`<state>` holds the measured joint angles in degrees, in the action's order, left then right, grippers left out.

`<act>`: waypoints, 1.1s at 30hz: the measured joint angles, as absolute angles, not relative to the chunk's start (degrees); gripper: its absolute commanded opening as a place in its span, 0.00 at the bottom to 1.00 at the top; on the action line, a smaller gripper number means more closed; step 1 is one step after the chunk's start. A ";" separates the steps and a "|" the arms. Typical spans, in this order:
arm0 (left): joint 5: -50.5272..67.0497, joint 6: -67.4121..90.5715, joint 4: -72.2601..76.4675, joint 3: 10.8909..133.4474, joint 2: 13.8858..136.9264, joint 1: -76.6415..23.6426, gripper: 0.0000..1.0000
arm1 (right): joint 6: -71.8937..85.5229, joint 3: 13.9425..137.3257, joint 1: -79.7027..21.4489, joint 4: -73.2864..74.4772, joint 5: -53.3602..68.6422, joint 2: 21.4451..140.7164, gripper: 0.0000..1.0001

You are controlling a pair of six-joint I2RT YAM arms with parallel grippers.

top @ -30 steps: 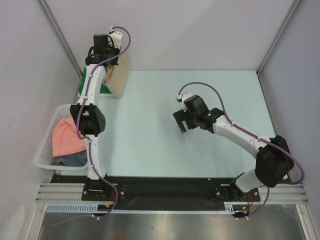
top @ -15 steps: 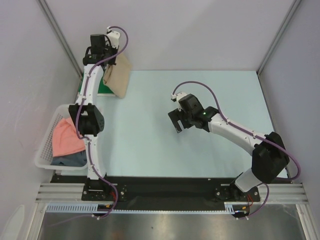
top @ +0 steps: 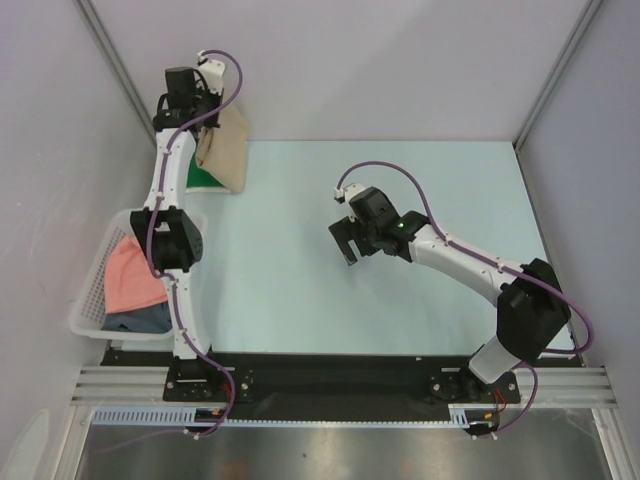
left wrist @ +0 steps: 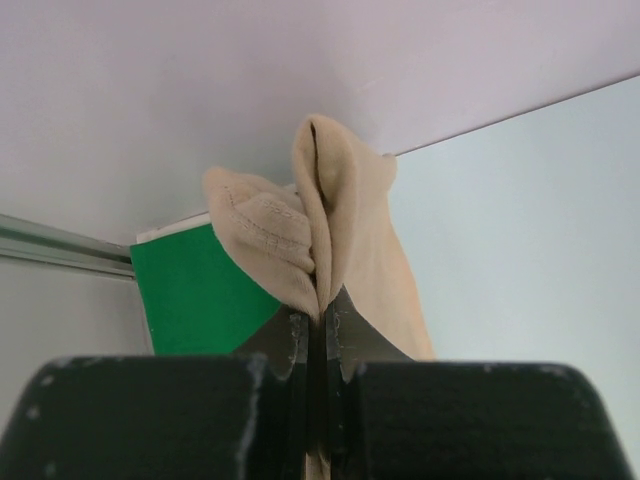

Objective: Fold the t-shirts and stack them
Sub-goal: Neatly place the folded tshirt to the corner

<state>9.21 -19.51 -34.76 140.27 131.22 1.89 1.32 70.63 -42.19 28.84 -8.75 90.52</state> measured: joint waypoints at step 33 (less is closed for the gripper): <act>14.20 -17.87 -32.67 142.76 134.41 6.81 0.00 | 0.82 79.42 -43.07 29.43 -8.58 99.59 0.97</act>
<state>14.20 -17.87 -32.67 142.76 134.41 6.81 0.82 79.42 -43.07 29.43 -8.58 99.59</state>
